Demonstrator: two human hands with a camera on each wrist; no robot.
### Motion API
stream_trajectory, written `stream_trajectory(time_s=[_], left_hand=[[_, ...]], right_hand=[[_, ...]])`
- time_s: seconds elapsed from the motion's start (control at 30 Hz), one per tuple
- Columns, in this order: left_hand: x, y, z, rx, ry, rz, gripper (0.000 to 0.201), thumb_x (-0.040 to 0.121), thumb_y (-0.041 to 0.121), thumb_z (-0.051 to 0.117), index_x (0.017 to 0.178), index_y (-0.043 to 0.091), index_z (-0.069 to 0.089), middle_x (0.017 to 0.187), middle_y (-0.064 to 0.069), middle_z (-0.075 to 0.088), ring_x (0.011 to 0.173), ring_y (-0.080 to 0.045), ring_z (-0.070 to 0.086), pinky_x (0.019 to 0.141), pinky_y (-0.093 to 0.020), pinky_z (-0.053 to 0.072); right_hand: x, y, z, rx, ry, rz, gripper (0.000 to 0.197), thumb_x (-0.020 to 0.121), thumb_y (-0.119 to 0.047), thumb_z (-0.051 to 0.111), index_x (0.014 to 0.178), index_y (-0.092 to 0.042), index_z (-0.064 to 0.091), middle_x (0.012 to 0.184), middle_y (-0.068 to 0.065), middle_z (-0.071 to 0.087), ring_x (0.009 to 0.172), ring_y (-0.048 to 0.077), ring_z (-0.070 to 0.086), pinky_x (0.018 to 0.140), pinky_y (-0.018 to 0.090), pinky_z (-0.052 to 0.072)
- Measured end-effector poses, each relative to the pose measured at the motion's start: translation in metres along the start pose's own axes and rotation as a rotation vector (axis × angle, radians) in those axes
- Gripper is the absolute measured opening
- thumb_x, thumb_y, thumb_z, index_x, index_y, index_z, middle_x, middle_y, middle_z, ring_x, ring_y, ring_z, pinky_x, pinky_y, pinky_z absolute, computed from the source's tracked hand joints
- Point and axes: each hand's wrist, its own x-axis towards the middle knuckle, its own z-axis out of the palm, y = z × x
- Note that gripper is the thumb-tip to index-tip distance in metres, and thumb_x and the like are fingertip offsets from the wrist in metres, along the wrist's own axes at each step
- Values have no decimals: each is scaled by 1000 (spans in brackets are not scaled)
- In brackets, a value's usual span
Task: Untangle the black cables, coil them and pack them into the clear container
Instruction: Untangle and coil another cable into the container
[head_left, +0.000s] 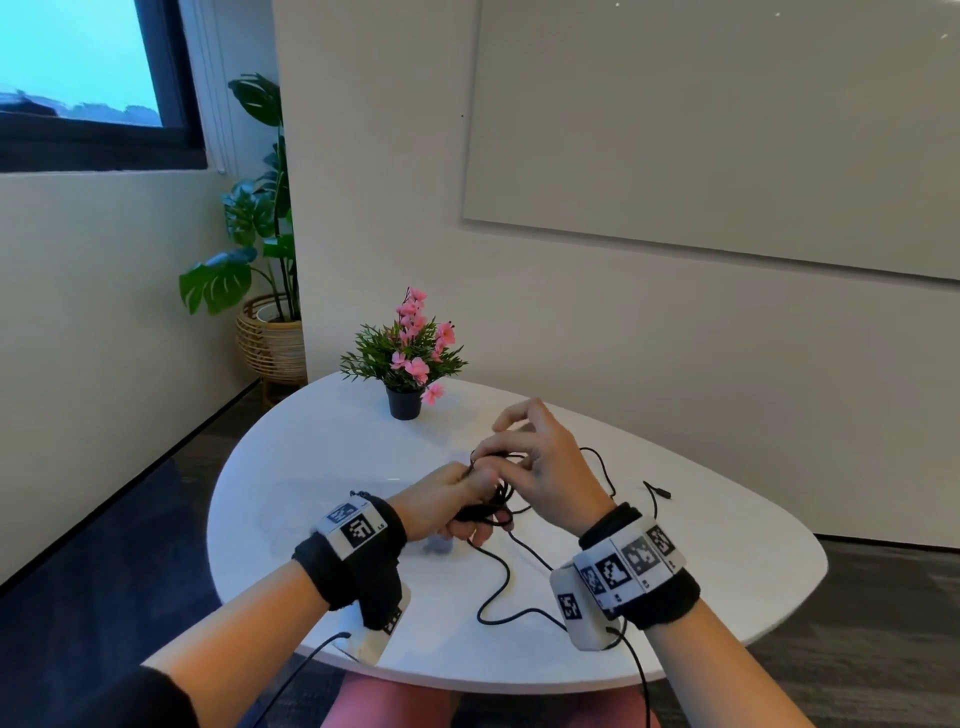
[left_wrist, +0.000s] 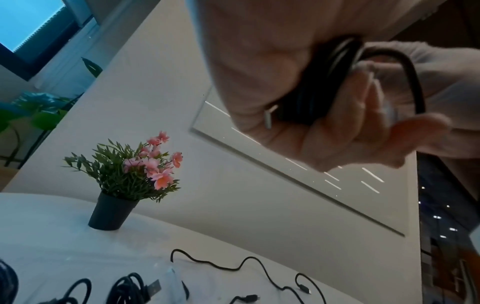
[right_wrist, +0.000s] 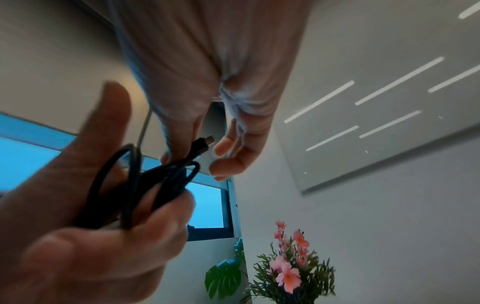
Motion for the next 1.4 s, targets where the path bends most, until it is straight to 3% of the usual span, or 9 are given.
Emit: stream_trajectory(time_s=[0.13, 0.3, 0.43, 0.57, 0.8, 0.93, 1.1, 1.23, 1.4], left_hand=[[-2, 3, 2, 61, -45, -28, 31, 86, 28, 65, 107, 9, 52, 57, 2, 58, 47, -11, 46, 47, -22, 36], [-5, 2, 0, -122, -56, -30, 57, 89, 47, 51, 125, 6, 35, 57, 1, 57, 45, -16, 32, 43, -22, 28], [-8, -7, -5, -181, -65, -28, 53, 89, 60, 33, 131, 28, 39, 58, -1, 55, 42, -10, 29, 43, -19, 23], [-11, -19, -9, -291, -47, -40, 69, 85, 68, 14, 132, 28, 45, 58, -6, 50, 41, -8, 26, 40, -17, 22], [-13, -22, -6, -242, 99, -80, 73, 87, 65, 6, 56, 31, 62, 55, -3, 28, 46, -12, 22, 49, -25, 19], [-11, -38, -10, -274, 134, -132, 79, 92, 62, 9, 87, 6, 63, 61, -4, 46, 53, -15, 43, 56, -23, 39], [-28, -65, -31, -98, 311, -99, 36, 102, 28, 29, 111, 17, 62, 111, 0, 68, 102, -10, 63, 93, -29, 49], [-43, -84, -48, 254, 467, -82, 25, 98, 28, 45, 105, 14, 64, 94, 2, 67, 86, -14, 61, 76, -22, 45], [-48, -109, -76, 325, 691, -191, 23, 96, 21, 50, 108, 8, 66, 103, -9, 67, 96, -24, 61, 85, -29, 45]], right_hand=[[-2, 8, -10, 163, -54, 127, 10, 81, -15, 71, 89, -14, 77, 83, 3, 66, 78, 11, 62, 72, 17, 48], [-9, 1, -14, 319, -158, 262, 20, 94, -15, 54, 95, -10, 73, 81, -4, 64, 76, 1, 58, 74, 14, 43], [-16, -7, -9, 316, -195, 233, 17, 87, -38, 57, 92, -34, 73, 87, 3, 60, 79, 9, 57, 72, 25, 43], [-19, -2, 3, 217, -255, 191, 23, 87, -29, 63, 106, -41, 66, 88, 10, 56, 72, 4, 49, 66, 16, 36], [-10, 0, 35, 78, -149, 170, 14, 87, -15, 62, 91, -18, 75, 72, 4, 55, 70, 12, 51, 69, 21, 41], [-1, 18, 47, 92, -195, 176, 16, 87, -12, 61, 92, -18, 75, 70, -6, 55, 71, 14, 56, 76, 32, 49], [15, 39, 62, 55, -161, 252, 14, 88, -11, 61, 92, -10, 75, 69, -3, 55, 70, 15, 53, 71, 32, 45], [38, 42, 89, 30, -189, 267, 16, 89, -14, 60, 96, -10, 74, 73, 1, 56, 72, 16, 53, 70, 27, 42], [68, 37, 139, 20, -229, 223, 17, 90, -13, 57, 97, -8, 73, 78, 10, 58, 75, 19, 53, 68, 24, 38]])
